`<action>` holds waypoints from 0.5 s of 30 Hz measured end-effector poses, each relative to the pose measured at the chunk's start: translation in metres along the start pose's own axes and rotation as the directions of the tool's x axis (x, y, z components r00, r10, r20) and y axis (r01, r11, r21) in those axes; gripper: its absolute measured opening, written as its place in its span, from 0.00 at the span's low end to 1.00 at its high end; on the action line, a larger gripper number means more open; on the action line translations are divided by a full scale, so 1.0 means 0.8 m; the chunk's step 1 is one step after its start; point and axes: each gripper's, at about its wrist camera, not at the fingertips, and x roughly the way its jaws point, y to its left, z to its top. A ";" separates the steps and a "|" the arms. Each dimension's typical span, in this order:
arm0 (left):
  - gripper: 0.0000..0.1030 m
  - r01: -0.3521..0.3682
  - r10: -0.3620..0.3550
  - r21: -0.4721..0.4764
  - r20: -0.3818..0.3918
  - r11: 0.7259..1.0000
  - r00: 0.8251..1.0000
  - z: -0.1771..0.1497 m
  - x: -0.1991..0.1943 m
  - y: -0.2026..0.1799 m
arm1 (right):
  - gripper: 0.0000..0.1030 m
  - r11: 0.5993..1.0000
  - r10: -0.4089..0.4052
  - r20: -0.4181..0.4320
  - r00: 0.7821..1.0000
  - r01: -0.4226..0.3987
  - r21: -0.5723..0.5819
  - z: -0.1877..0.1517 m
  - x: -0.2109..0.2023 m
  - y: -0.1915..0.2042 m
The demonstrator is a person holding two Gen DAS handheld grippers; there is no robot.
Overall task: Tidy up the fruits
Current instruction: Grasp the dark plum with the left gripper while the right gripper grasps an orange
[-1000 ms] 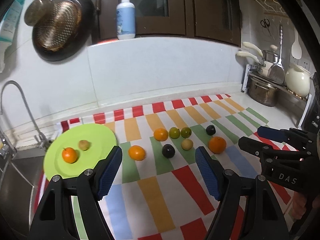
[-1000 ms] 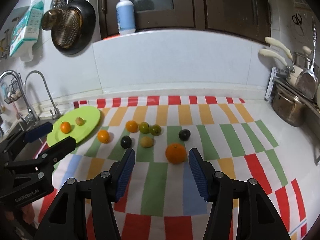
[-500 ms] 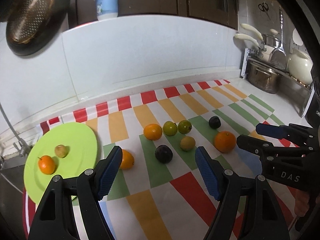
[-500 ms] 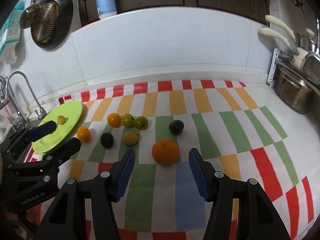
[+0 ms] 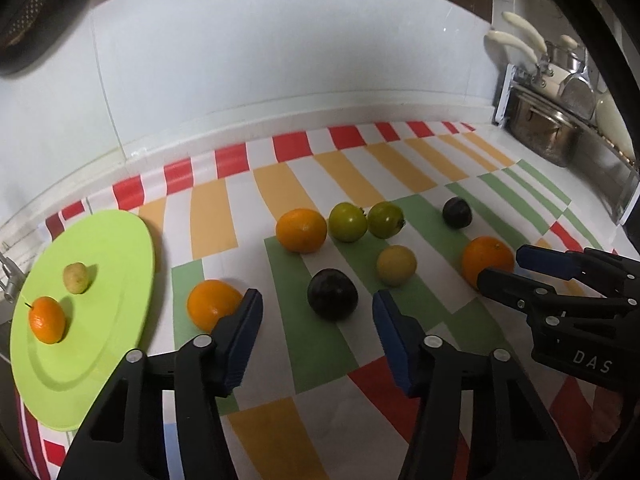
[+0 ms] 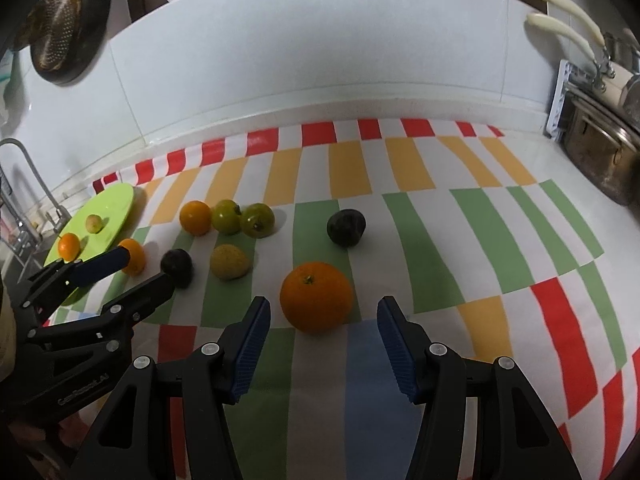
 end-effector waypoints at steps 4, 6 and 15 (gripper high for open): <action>0.46 0.020 -0.021 -0.015 -0.040 1.000 0.999 0.003 0.014 0.002 | 0.55 1.000 0.006 -0.014 1.000 -0.006 -0.002 0.002 0.010 0.002; 0.42 0.029 -0.029 -0.016 -0.047 0.999 0.998 0.005 0.019 0.001 | 0.55 1.000 0.008 -0.017 1.000 -0.008 -0.006 0.002 0.013 0.003; 0.29 0.046 -0.046 -0.003 -0.071 0.999 0.996 0.009 0.029 -0.004 | 0.47 1.000 0.010 -0.028 1.000 -0.010 -0.016 0.003 0.020 0.002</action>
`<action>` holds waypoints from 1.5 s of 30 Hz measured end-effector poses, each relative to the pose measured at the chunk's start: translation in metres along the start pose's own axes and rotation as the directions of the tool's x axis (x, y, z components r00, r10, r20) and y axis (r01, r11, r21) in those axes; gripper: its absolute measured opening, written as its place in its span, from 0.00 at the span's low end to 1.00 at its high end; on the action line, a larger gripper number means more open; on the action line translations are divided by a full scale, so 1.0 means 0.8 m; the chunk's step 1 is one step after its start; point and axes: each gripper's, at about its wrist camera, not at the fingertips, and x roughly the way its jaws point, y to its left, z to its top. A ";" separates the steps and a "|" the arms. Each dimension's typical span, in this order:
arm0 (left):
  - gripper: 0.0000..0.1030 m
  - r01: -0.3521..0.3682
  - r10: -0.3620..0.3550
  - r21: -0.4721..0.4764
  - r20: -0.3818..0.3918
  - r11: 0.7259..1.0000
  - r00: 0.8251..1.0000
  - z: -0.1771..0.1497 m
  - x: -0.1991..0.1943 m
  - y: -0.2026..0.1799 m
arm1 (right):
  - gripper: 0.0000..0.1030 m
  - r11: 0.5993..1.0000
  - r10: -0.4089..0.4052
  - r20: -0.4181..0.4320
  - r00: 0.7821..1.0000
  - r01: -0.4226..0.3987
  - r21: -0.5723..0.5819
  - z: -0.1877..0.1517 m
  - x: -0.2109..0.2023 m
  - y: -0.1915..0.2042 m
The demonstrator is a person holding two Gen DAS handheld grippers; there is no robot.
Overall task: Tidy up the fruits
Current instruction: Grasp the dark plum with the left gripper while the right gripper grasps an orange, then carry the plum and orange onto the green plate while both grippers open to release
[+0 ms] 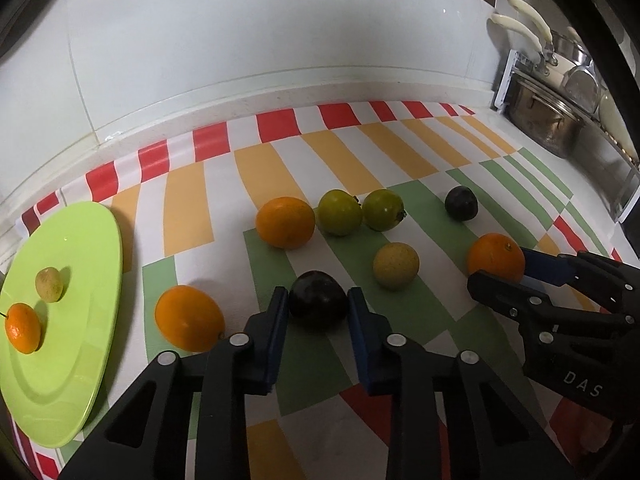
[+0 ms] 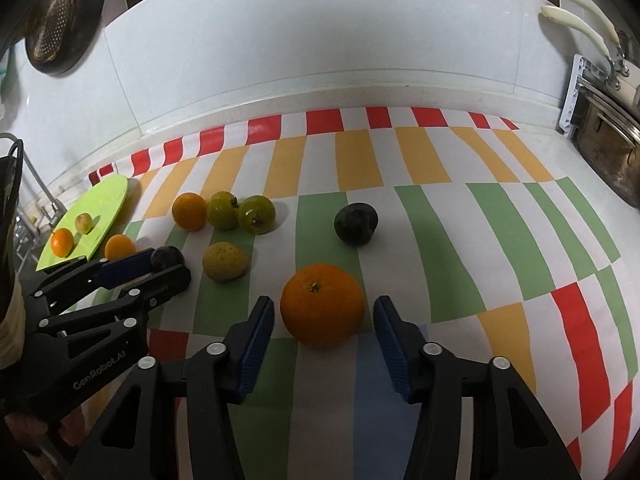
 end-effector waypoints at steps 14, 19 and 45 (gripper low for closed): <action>0.28 0.005 -0.003 -0.020 0.051 1.000 0.999 0.002 -0.039 0.003 | 0.42 0.999 0.020 0.048 0.999 -0.017 -0.052 0.007 -0.024 0.013; 0.28 -0.009 0.012 -0.037 0.095 0.999 0.995 0.003 -0.071 0.010 | 0.41 0.995 0.049 0.089 0.995 -0.041 -0.087 0.012 -0.048 0.029; 0.28 -0.190 0.234 -0.222 0.196 0.956 0.952 -0.035 -0.190 0.095 | 0.42 0.916 0.269 0.165 0.949 -0.199 -0.349 0.034 -0.100 0.155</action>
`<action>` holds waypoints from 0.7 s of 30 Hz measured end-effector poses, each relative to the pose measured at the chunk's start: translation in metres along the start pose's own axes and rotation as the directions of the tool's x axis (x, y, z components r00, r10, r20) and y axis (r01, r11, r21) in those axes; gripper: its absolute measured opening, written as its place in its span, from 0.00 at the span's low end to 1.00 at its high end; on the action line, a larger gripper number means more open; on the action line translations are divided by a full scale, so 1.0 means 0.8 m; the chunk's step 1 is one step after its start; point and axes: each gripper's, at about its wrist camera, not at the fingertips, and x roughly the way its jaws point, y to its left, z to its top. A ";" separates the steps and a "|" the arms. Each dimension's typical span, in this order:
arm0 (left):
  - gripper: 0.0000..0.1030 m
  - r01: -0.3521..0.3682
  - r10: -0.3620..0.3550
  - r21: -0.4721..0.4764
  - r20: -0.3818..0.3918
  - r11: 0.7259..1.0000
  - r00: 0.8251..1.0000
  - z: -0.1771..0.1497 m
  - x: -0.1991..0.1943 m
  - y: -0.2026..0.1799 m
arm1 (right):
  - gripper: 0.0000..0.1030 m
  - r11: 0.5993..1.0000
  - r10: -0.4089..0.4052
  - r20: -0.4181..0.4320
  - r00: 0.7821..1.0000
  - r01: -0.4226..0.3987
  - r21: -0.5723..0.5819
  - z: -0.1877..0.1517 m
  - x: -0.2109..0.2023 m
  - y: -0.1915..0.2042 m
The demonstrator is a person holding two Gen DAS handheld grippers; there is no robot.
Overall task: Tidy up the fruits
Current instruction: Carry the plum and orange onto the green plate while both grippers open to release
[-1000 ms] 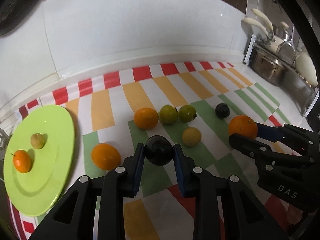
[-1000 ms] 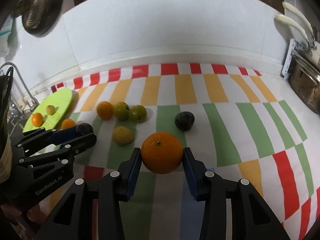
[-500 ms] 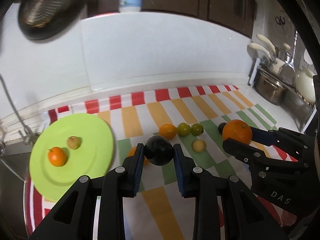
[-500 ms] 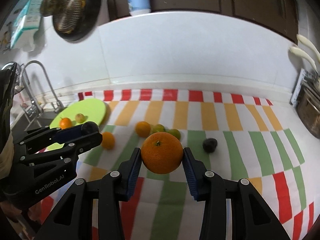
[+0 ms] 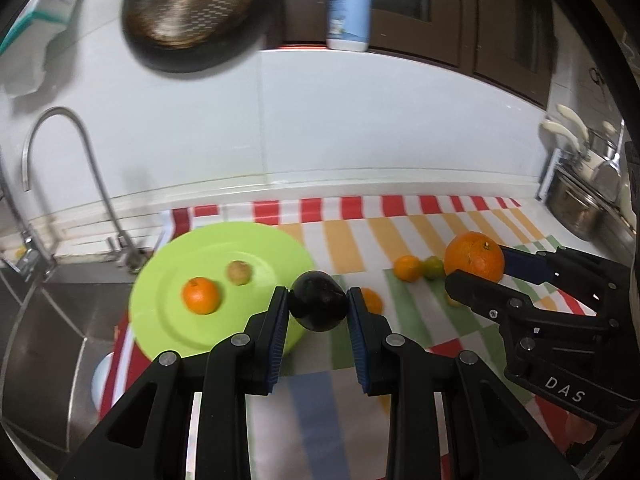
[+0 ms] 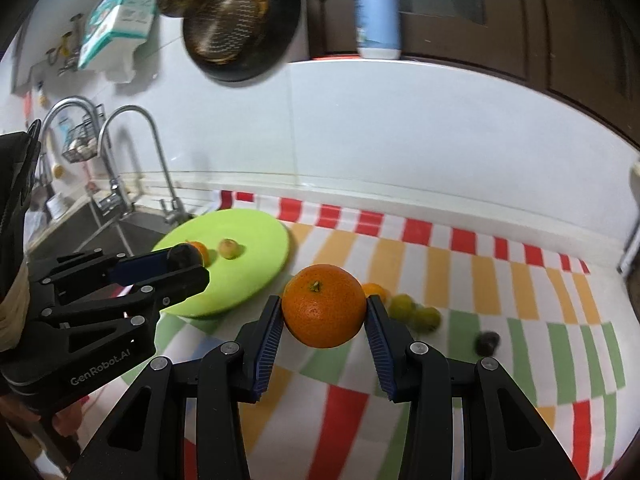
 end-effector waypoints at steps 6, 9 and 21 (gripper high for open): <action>0.28 -0.062 0.062 -0.029 0.007 0.998 0.998 -0.003 -0.001 0.033 | 0.42 0.997 0.070 -0.003 0.998 -0.070 -0.043 0.013 0.022 0.024; 0.28 -0.086 0.086 -0.036 0.010 0.996 0.996 -0.005 0.002 0.048 | 0.41 0.993 0.097 -0.009 0.995 -0.097 -0.068 0.019 0.037 0.037; 0.28 -0.129 0.125 -0.086 -0.042 0.988 0.991 -0.020 0.035 0.100 | 0.42 0.975 0.182 -0.065 0.981 -0.188 -0.116 0.033 0.111 0.076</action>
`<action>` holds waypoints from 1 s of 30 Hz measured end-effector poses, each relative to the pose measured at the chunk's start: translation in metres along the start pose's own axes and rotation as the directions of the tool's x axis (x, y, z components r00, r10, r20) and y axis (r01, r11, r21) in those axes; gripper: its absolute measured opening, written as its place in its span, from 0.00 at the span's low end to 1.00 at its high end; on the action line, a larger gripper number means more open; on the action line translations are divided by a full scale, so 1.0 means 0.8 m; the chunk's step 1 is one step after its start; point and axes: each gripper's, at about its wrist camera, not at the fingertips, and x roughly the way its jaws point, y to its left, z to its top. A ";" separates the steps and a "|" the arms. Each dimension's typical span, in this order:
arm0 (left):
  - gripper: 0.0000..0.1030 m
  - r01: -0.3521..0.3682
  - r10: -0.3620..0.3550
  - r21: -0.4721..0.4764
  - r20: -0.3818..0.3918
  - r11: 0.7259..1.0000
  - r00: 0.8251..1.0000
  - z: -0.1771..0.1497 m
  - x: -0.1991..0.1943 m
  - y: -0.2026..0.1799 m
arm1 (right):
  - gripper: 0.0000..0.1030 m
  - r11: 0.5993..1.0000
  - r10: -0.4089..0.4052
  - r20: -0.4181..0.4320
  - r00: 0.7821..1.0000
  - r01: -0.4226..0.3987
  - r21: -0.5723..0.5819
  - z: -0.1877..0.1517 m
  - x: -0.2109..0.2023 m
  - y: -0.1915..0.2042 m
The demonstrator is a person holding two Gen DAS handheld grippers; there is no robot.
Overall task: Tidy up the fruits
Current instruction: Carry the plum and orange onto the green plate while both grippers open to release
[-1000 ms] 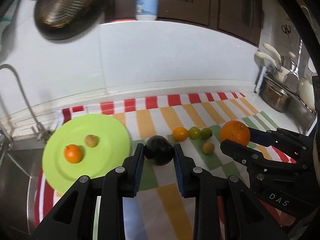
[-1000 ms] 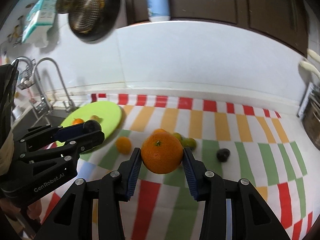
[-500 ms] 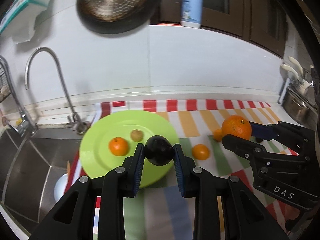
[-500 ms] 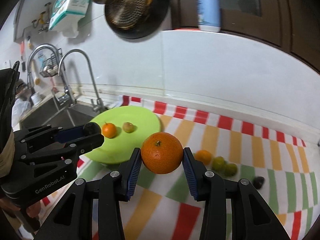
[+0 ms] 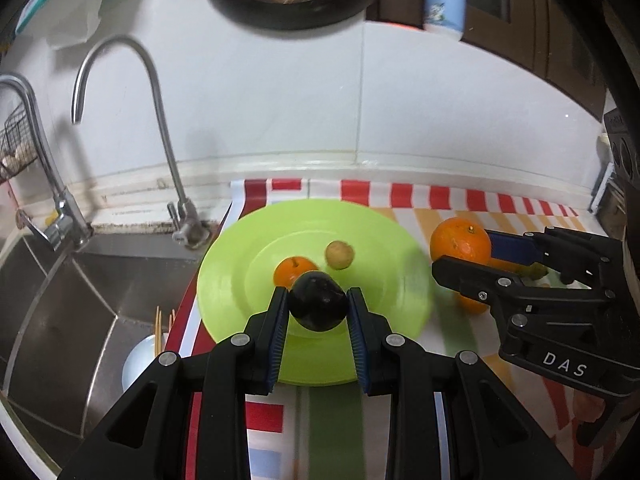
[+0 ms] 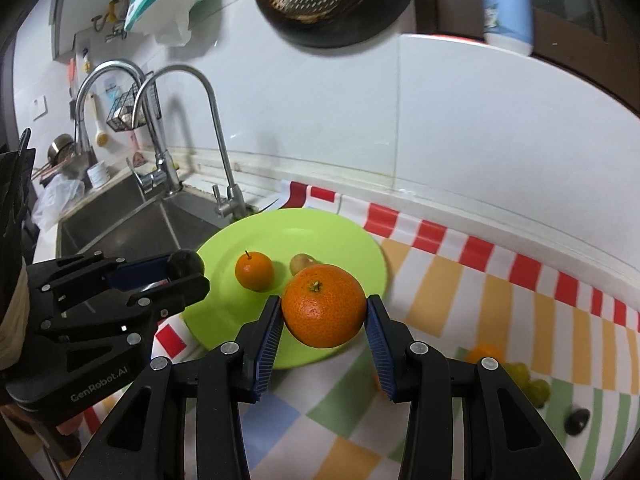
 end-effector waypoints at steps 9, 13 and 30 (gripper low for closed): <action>0.28 -0.014 0.013 -0.027 -0.047 1.000 0.999 -0.009 0.032 0.021 | 0.42 0.999 0.041 -0.064 0.997 -0.041 -0.001 0.002 0.053 0.004; 0.46 -0.024 0.022 -0.039 -0.049 0.999 0.999 -0.009 0.036 0.025 | 0.42 0.999 0.038 -0.068 0.997 -0.038 0.005 0.003 0.061 0.003; 0.55 -0.005 0.005 0.009 0.072 1.000 0.997 0.002 -0.038 -0.016 | 0.57 0.995 -0.091 0.074 0.993 0.088 0.039 0.001 -0.050 -0.013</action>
